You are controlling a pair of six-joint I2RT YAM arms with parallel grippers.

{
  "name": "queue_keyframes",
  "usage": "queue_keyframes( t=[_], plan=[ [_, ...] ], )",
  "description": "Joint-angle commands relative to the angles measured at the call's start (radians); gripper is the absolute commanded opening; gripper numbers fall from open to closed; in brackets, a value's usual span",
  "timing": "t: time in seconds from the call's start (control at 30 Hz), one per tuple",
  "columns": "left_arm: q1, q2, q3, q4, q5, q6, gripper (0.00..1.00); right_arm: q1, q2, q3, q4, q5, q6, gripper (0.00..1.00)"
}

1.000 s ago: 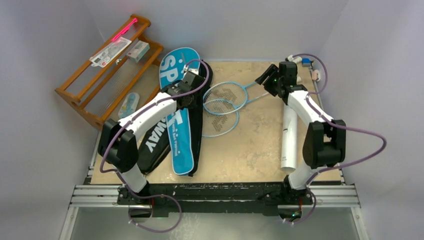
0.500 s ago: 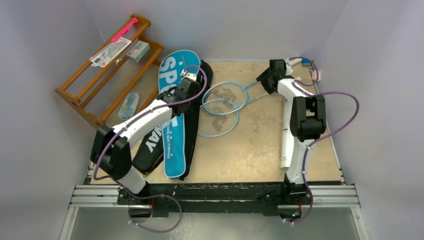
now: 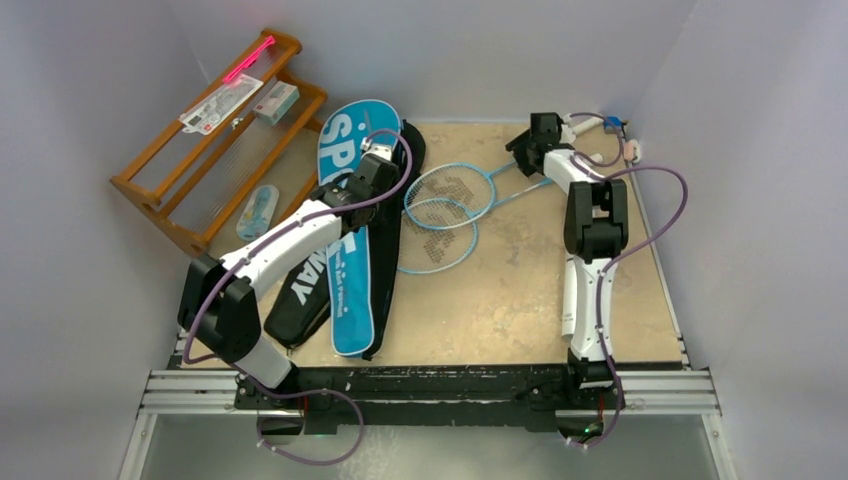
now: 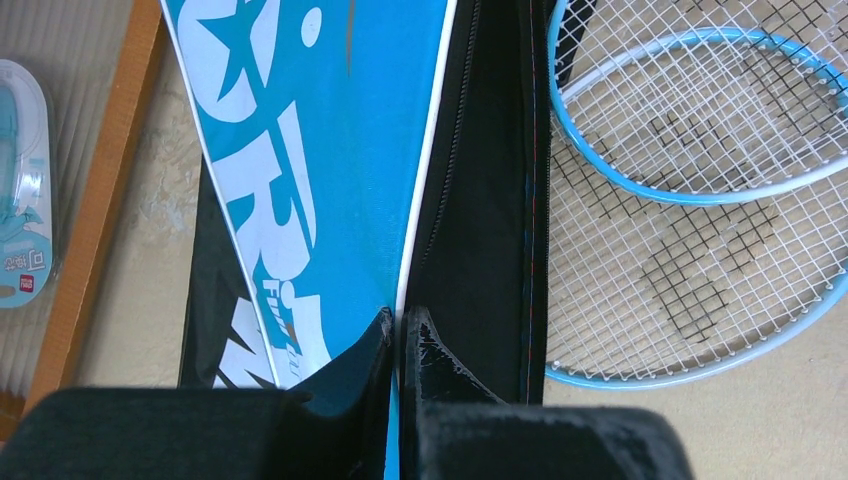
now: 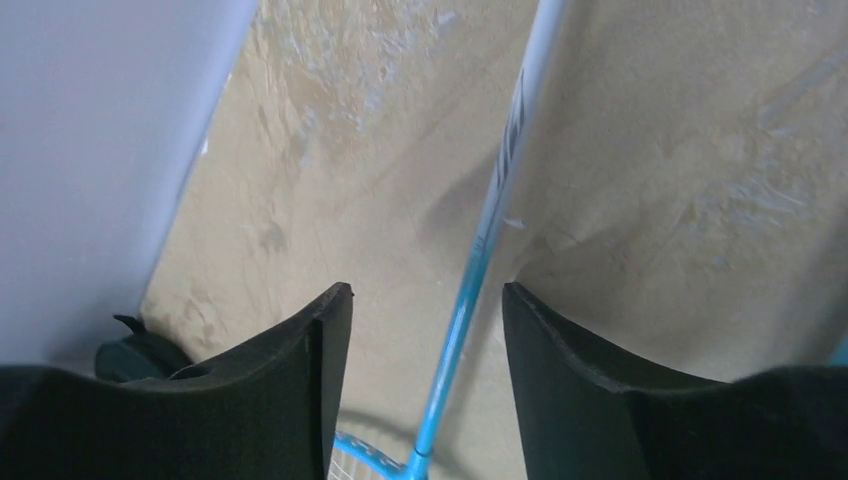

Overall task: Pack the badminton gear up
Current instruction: Adjust the racket at the center of the board.

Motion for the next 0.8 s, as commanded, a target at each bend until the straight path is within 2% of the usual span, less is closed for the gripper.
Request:
queue_keyframes(
  t=[0.0,0.2,0.23,0.37,0.5,0.63,0.77],
  plan=[
    [-0.001,-0.047,0.017,0.022,0.002,0.023,0.0,-0.005,0.063,0.102,-0.096,0.027,0.085,0.55],
    [0.001,-0.065,0.018,0.021,0.012,0.023,0.0,-0.005,0.134,0.178,-0.129,0.055,0.131,0.45],
    [0.001,-0.068,0.017,0.02,0.013,0.023,0.0,-0.005,0.142,0.183,-0.128,0.055,0.135,0.4],
    [0.002,-0.078,0.016,0.018,0.011,0.023,0.0,-0.006,0.157,0.171,-0.106,-0.008,0.149,0.02],
    [0.006,-0.087,0.012,0.021,0.01,0.023,0.0,-0.006,0.073,0.104,-0.065,0.011,0.143,0.0],
    [0.013,-0.086,0.01,0.021,0.017,0.024,0.0,-0.006,-0.101,-0.051,0.087,0.098,0.085,0.0],
    [0.016,-0.088,0.01,0.02,0.009,0.029,0.0,-0.005,-0.225,-0.087,0.13,0.107,0.024,0.0]
  ],
)
